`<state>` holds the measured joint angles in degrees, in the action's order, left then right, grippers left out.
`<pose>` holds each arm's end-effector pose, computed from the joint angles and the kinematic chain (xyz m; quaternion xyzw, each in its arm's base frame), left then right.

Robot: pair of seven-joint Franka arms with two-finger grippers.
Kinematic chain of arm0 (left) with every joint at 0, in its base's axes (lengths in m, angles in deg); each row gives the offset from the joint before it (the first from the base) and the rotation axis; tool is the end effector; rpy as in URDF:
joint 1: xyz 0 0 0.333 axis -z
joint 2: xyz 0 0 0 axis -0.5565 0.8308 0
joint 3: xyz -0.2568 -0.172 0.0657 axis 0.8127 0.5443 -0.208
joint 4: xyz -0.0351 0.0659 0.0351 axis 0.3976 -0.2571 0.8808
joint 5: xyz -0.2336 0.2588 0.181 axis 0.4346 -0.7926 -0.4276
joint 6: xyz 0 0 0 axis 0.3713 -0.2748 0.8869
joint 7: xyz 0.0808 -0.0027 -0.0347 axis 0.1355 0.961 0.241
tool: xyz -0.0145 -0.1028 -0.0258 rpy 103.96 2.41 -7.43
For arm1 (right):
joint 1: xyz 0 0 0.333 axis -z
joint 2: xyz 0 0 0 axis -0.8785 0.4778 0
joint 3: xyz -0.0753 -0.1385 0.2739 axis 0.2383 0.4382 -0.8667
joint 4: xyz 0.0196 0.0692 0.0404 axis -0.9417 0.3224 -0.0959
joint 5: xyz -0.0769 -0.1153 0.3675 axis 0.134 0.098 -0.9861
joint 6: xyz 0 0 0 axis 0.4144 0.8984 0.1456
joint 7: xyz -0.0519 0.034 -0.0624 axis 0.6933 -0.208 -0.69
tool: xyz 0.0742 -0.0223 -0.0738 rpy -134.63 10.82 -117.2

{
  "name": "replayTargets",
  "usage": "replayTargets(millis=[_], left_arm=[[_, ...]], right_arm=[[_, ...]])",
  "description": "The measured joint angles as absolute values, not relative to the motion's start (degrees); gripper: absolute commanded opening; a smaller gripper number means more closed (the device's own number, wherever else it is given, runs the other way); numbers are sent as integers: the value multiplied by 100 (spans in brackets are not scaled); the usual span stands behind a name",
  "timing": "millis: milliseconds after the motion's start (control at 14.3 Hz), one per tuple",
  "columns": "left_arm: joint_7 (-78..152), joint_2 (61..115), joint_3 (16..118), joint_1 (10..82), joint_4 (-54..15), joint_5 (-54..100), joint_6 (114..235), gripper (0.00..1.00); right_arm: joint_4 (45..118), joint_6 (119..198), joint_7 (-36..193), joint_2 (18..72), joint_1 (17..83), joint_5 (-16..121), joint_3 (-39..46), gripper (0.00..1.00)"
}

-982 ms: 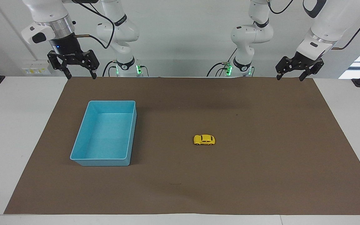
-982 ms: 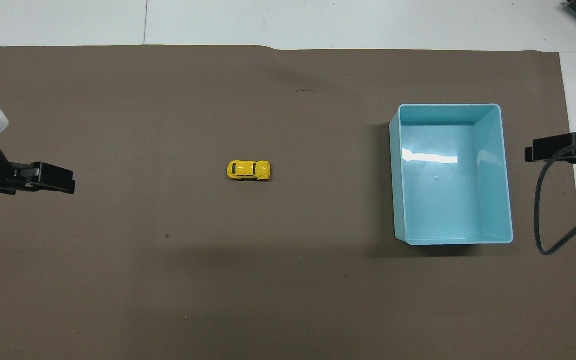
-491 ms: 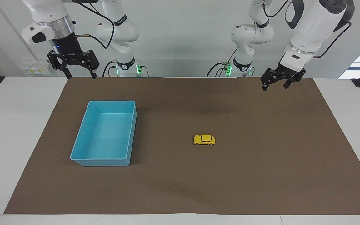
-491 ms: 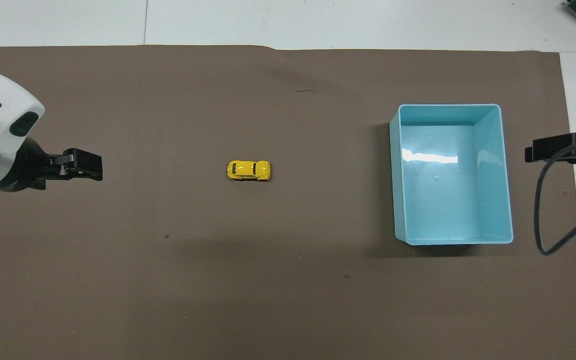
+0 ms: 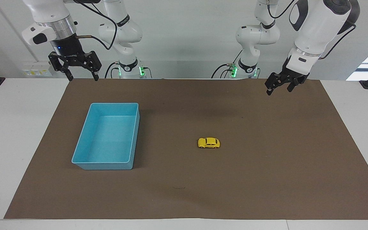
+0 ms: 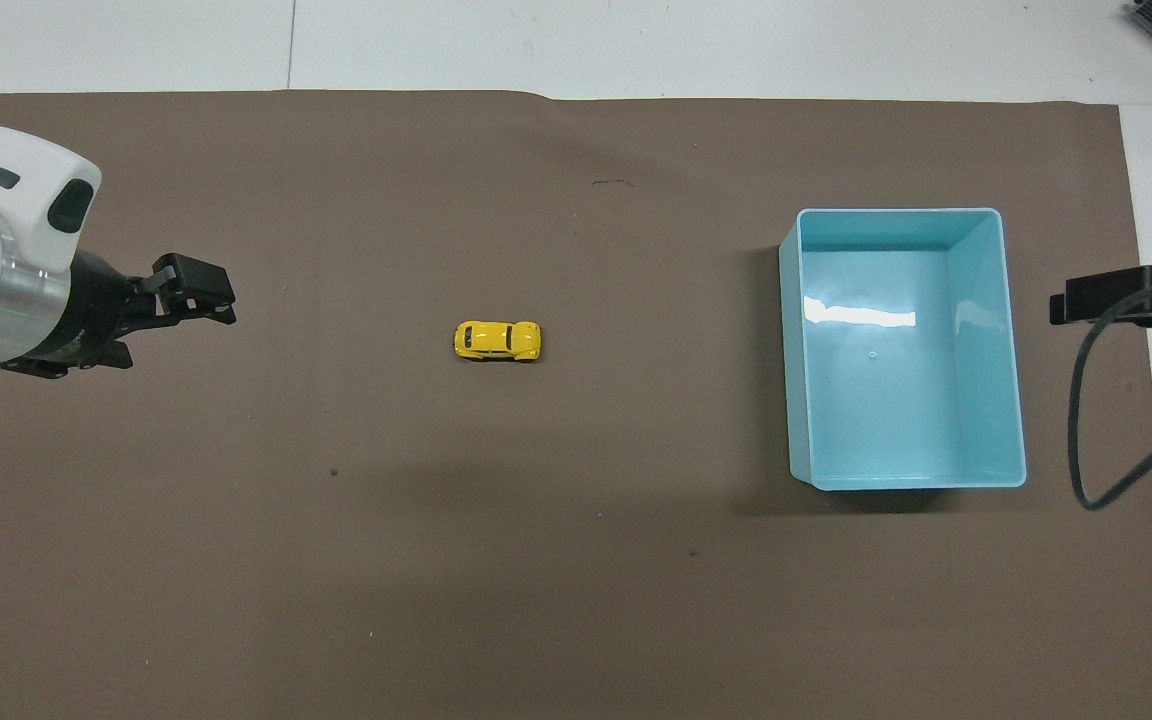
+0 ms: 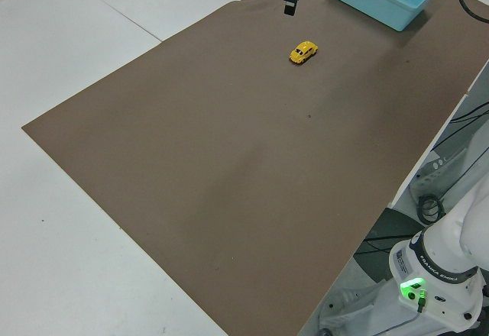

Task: Wind up and store yellow beetle car
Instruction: 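Reach the left gripper over toward the yellow toy car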

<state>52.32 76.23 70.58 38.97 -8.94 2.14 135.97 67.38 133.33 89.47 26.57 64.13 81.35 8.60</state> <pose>0.5447 -0.1182 0.5875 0.9841 0.1726 0.0133 0.0403 0.5401 0.0029 0.6683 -0.9979 0.0265 -0.0564 0.0182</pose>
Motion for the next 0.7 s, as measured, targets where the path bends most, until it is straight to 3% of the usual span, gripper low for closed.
replayTargets(millis=[701], left_arm=[[8352, 8023, 7066, 4481, -907, 247, 14285, 100]], right_arm=[[6738, 13333, 8947, 2657, 6413, 8135, 860, 100]])
